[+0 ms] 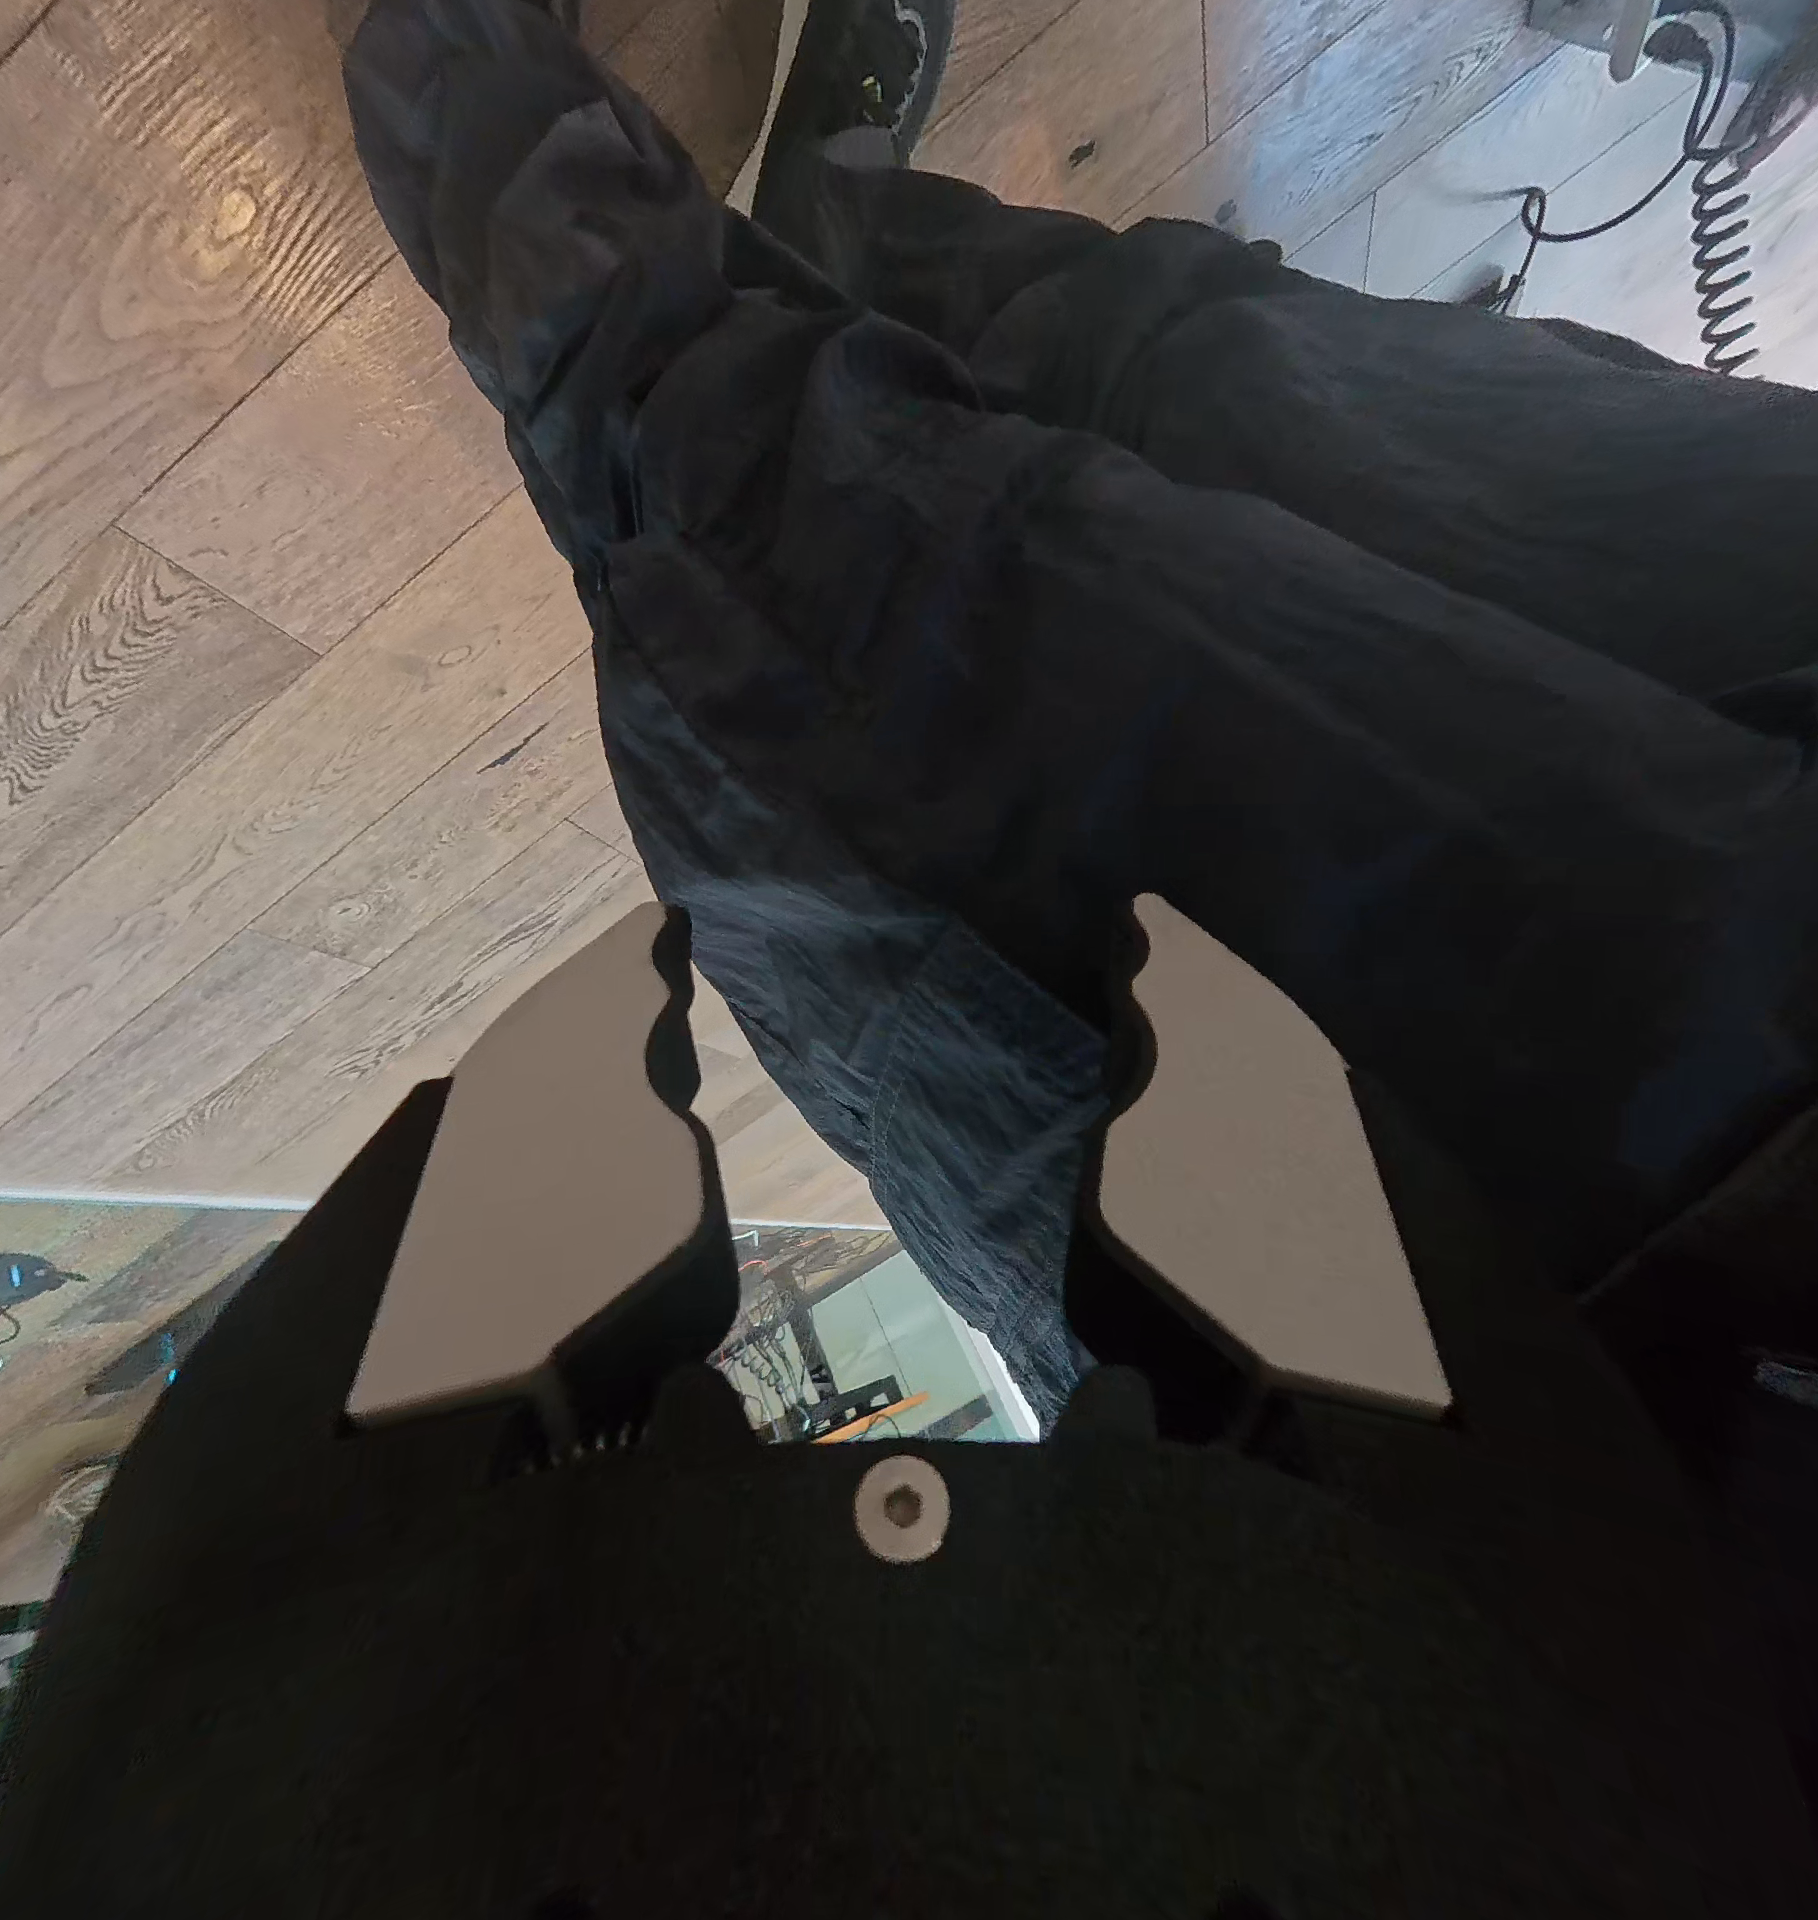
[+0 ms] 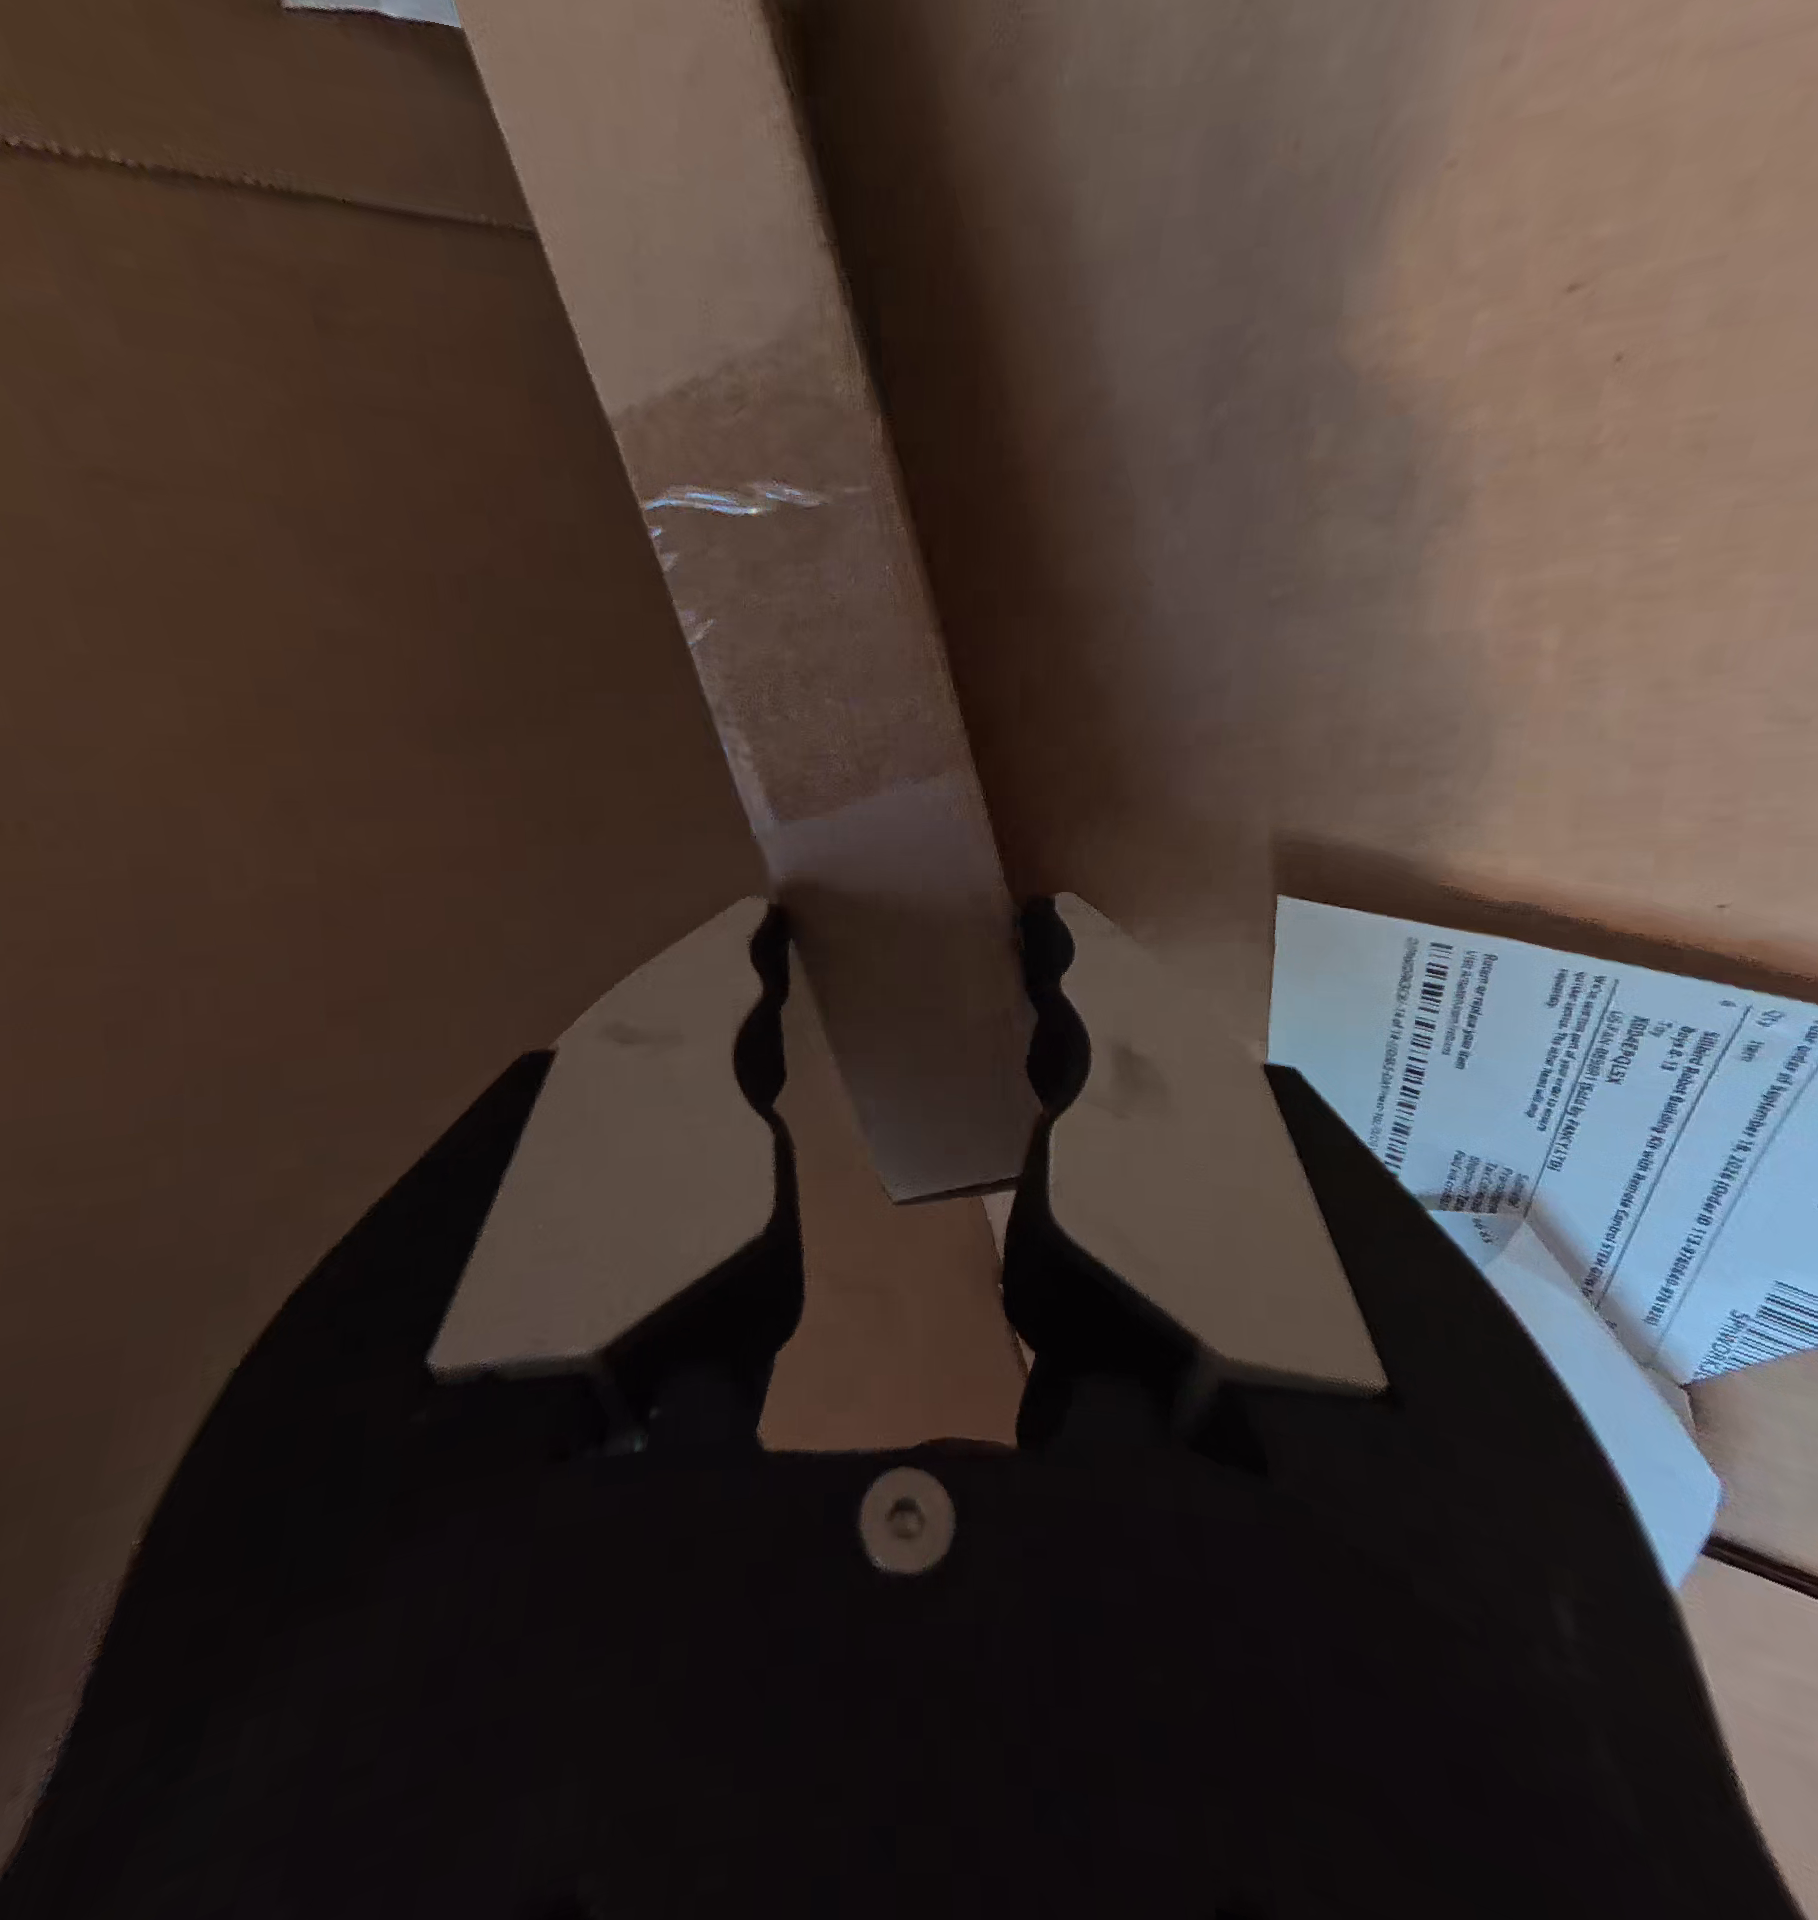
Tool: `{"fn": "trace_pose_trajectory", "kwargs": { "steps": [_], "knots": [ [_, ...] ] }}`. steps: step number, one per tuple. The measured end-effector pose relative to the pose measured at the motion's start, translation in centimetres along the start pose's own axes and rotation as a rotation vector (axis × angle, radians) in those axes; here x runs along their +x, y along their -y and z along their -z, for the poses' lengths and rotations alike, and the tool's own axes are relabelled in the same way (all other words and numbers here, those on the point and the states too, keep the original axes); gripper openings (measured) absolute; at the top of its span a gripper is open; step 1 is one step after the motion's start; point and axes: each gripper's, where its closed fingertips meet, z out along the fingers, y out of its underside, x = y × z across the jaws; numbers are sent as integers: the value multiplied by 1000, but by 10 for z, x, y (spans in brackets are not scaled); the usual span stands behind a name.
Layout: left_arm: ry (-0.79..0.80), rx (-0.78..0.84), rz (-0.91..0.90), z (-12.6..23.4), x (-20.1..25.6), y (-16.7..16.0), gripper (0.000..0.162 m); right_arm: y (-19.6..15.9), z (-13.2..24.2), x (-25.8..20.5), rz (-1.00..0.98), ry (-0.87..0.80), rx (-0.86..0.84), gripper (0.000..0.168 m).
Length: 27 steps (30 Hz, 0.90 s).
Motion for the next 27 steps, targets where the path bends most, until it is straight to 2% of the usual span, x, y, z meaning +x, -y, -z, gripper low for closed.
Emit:
{"fn": "trace_pose_trajectory", "kwargs": {
  "steps": [1,4,6,8,11,13,19,20,24,27],
  "knots": [
    [4,0,-7,1,1,1,78,1,-2,3,-2,-23,-11,45],
    [9,3,-17,5,1,5,78,-7,-20,3,32,-48,-117,59],
    [14,6,-19,7,0,6,78,-14,-34,-1,37,-33,-196,77],
    [17,12,-14,10,-1,6,78,-15,-37,2,42,-55,-220,72],
    [16,8,-6,9,-4,4,78,-5,-33,-3,-27,25,-153,47],
    [18,3,-6,8,-5,2,78,0,-32,-12,-69,106,-133,46],
    [11,0,-16,3,-3,3,78,-3,-48,-9,-49,57,-310,65],
    [9,4,-19,4,-2,4,78,-4,-49,-6,-51,37,-340,57],
    [7,18,-36,6,-2,9,78,-6,-40,-10,-31,33,-422,49],
    [-2,21,-35,5,-8,12,78,2,-22,-22,-65,43,-372,46]
  ]
}}
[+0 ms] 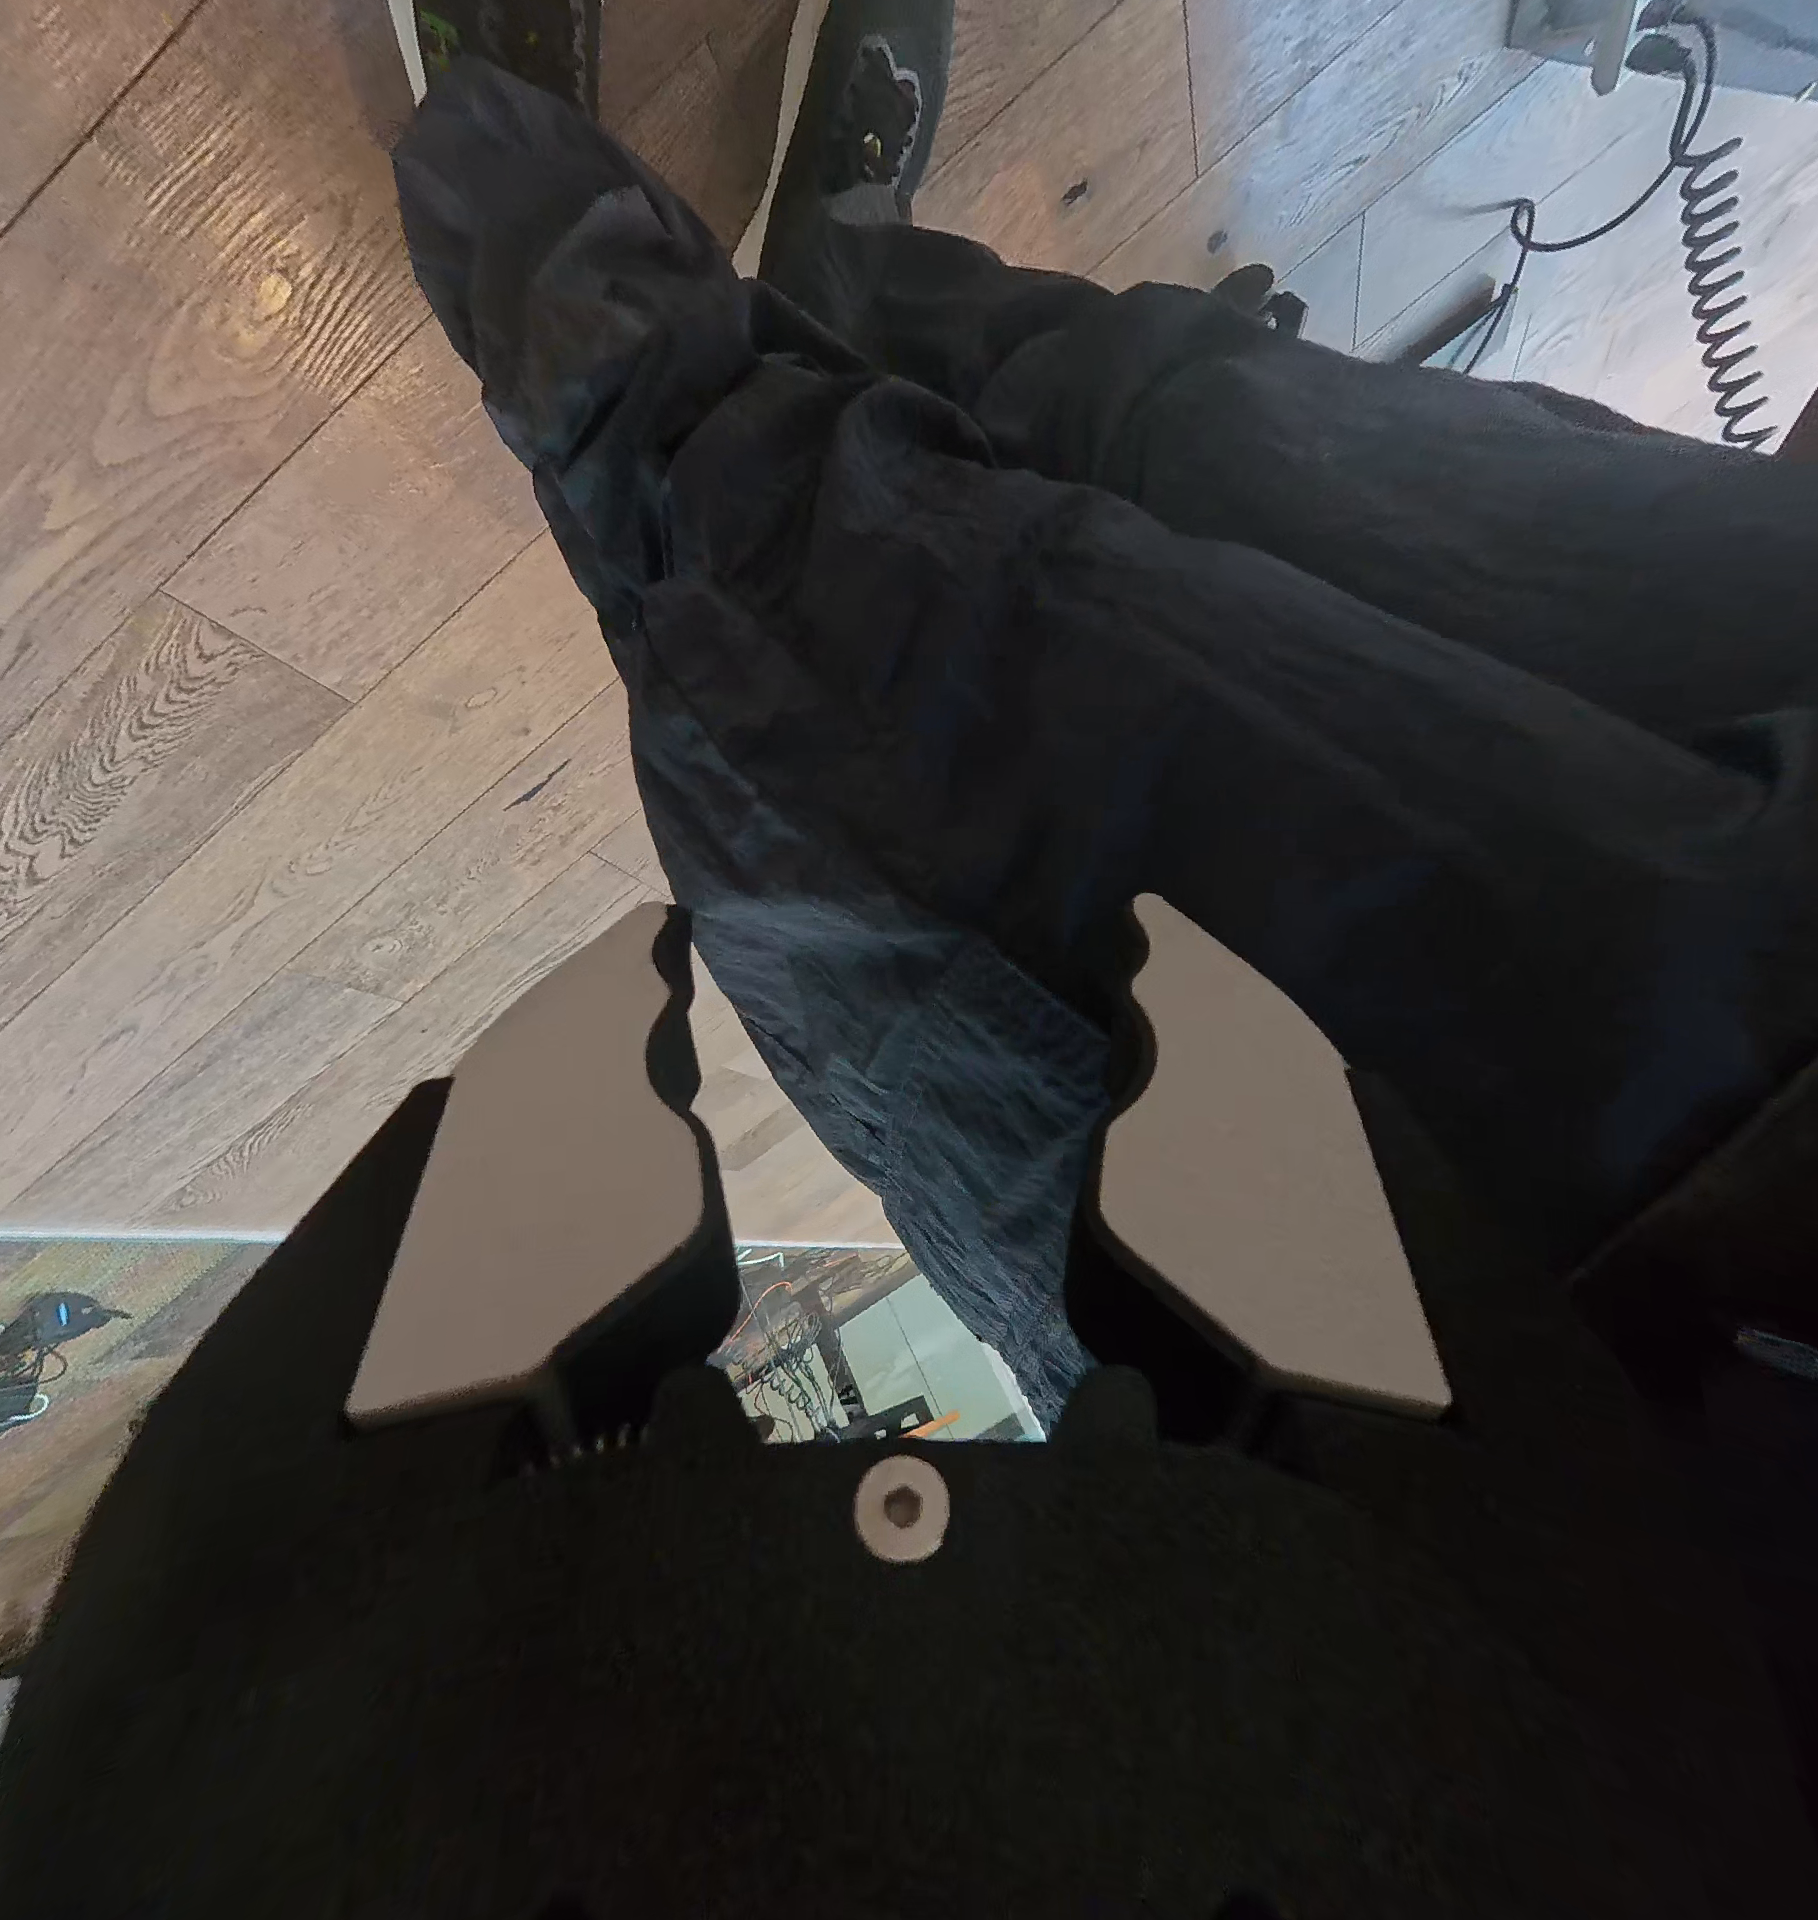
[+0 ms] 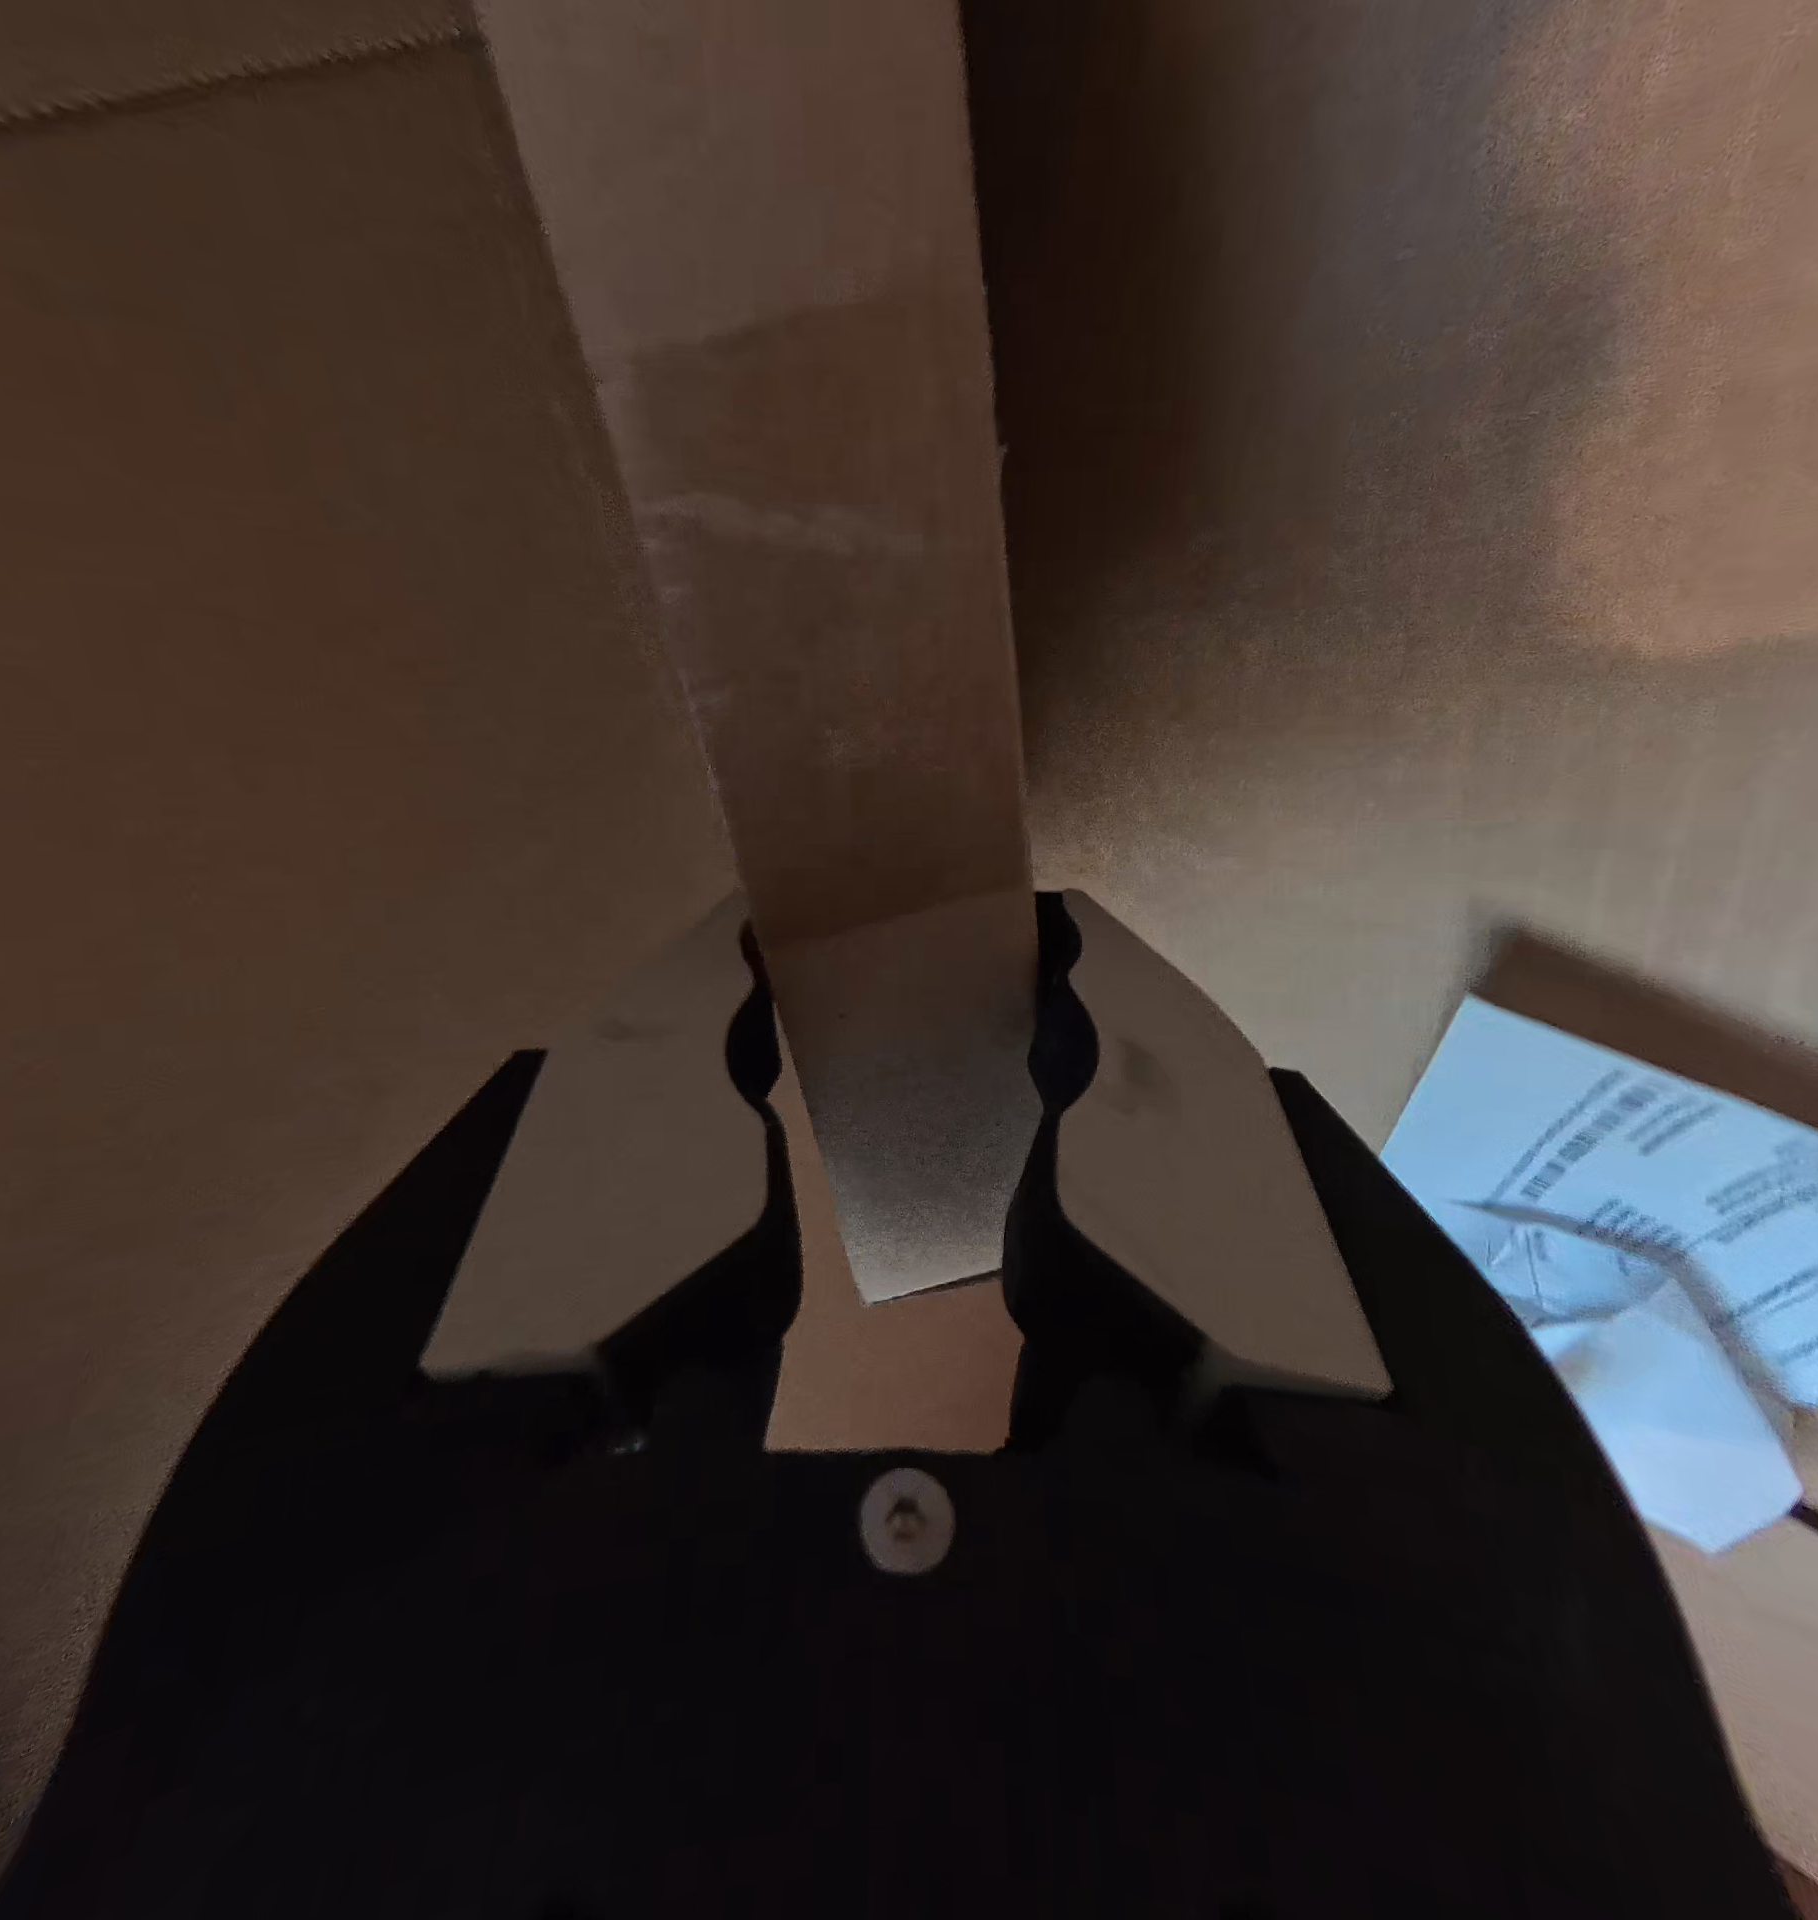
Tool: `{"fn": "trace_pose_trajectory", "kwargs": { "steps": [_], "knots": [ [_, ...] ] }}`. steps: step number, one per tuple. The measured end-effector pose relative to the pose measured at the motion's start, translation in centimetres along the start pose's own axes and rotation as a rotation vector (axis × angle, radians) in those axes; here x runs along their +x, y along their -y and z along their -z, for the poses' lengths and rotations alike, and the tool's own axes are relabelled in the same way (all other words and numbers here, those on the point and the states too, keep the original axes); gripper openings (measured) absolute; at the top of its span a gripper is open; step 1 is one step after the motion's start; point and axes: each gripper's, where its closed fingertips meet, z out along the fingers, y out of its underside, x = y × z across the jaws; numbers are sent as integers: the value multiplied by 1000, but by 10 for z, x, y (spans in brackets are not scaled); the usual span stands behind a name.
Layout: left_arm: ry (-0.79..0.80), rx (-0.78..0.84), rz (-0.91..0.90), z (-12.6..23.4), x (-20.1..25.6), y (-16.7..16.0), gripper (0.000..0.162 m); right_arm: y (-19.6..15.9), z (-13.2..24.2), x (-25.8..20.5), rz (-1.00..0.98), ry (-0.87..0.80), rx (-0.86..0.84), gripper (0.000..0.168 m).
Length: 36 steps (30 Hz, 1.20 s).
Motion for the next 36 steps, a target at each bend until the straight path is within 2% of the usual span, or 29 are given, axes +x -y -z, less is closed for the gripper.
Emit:
{"fn": "trace_pose_trajectory", "kwargs": {
  "steps": [4,7,9,13,17,19,21,24,26,31,36],
  "knots": [
    [-17,-29,-10,-8,-11,8,77,-7,64,-21,-129,-90,230,42],
    [-4,-89,-49,-15,-21,16,77,-44,125,-35,-262,-283,377,42],
    [5,-130,-90,-19,-24,26,77,-75,167,-55,-384,-375,539,42],
    [22,-178,-203,-19,-22,58,77,-147,236,-127,-656,-570,869,42],
    [15,-206,-310,-19,-7,91,76,-221,255,-239,-945,-728,1169,42],
    [23,-236,-367,-21,0,101,76,-251,241,-303,-1094,-780,1303,41],
    [48,-277,-429,-24,3,105,75,-273,212,-366,-1243,-802,1426,42],
    [88,-313,-499,-26,8,107,75,-285,145,-442,-1438,-785,1579,42],
    [88,-318,-509,-28,15,103,75,-283,91,-475,-1554,-726,1689,42],
    [121,-359,-516,-40,23,74,75,-274,-53,-509,-1779,-505,2003,42],
    [161,-381,-492,-58,37,30,75,-268,-181,-496,-1902,-214,2224,42]
  ]
}}
